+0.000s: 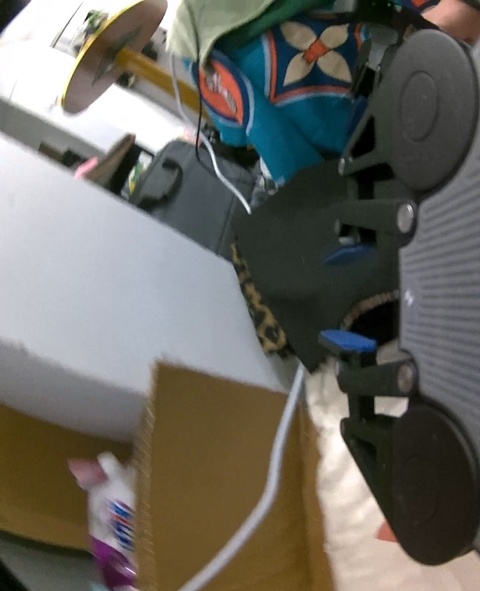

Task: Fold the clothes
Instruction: 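Lower the shorts onto the pile and open both tools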

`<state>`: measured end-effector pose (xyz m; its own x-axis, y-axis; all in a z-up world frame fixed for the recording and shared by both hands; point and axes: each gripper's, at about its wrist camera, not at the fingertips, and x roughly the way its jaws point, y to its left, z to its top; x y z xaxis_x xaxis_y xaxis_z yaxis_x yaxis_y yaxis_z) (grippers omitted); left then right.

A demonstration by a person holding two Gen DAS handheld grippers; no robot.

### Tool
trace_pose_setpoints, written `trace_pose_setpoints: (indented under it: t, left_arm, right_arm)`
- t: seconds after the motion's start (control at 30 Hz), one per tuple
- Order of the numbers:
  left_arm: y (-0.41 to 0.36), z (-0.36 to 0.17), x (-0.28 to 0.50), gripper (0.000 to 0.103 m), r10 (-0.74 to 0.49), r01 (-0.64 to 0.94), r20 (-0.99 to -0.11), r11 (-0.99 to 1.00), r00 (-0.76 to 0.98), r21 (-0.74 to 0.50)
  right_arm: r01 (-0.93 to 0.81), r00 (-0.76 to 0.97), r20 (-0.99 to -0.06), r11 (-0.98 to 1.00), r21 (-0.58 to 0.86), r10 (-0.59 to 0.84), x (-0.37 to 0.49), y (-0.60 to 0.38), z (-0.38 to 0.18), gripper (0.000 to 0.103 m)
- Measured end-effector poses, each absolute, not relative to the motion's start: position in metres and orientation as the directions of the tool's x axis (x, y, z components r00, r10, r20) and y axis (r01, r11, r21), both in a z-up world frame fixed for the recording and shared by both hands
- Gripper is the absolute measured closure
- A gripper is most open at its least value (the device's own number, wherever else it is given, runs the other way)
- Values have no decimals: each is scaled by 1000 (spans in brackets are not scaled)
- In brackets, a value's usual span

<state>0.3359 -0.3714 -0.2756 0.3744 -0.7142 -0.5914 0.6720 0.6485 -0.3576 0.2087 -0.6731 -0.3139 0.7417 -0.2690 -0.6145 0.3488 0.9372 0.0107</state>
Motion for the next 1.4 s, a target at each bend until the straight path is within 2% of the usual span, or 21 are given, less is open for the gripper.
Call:
trace_pose_setpoints:
  t: [0.1,0.17,0.27,0.3,0.37,0.5,0.7,0.8,0.9,0.97,1.03,1.1,1.2,1.4]
  left_arm:
    - [-389,-275,327,68,-736,728,-583,601,344,-329]
    - [-404,-292,325,70,-732,747,-609,581,307,-323]
    - [-418,-319,331,84,-694,753,-646,599,319,-272]
    - [-419,-325,334,85,-688,747,-650,606,321,-273]
    - [-419,-336,342,100,-682,730,-656,620,322,-286]
    - [-419,-352,358,100,-686,696,-654,637,318,-330]
    - [-406,-339,366,100,-611,634,-658,730,440,-255]
    - [-389,-332,360,97,-617,632,-663,726,424,-272]
    - [-378,-321,343,84,-620,643,-663,719,420,-264]
    - [-371,-317,336,56,-644,629,-656,709,394,-318]
    - [-367,-316,328,44,-670,621,-642,694,372,-364]
    - [-368,-318,319,43,-689,620,-635,678,349,-395]
    - [-372,-330,309,35,-695,604,-643,673,320,-427]
    - [-373,-363,299,38,-702,570,-665,665,257,-483]
  right_arm:
    - [323,747,-621,946,25,-238,215,-665,-316,58]
    - [306,744,-632,952,32,-218,222,-660,-322,58]
    - [290,727,-653,957,15,-210,226,-656,-333,58]
    - [291,722,-659,957,14,-210,227,-657,-337,58]
    - [298,711,-670,954,13,-213,227,-659,-345,58]
    - [327,693,-684,945,15,-229,224,-670,-351,58]
    - [358,665,-694,933,-30,-277,211,-672,-355,58]
    - [398,640,-700,916,-51,-317,200,-676,-355,58]
    - [441,633,-691,896,-49,-349,190,-679,-347,58]
    - [457,643,-687,890,-12,-339,183,-683,-342,58]
    - [460,652,-688,888,26,-318,177,-685,-341,57]
    - [466,652,-696,883,53,-302,173,-687,-342,57]
    - [492,641,-703,868,70,-306,166,-687,-347,55]
    - [509,633,-714,855,94,-298,159,-690,-360,54]
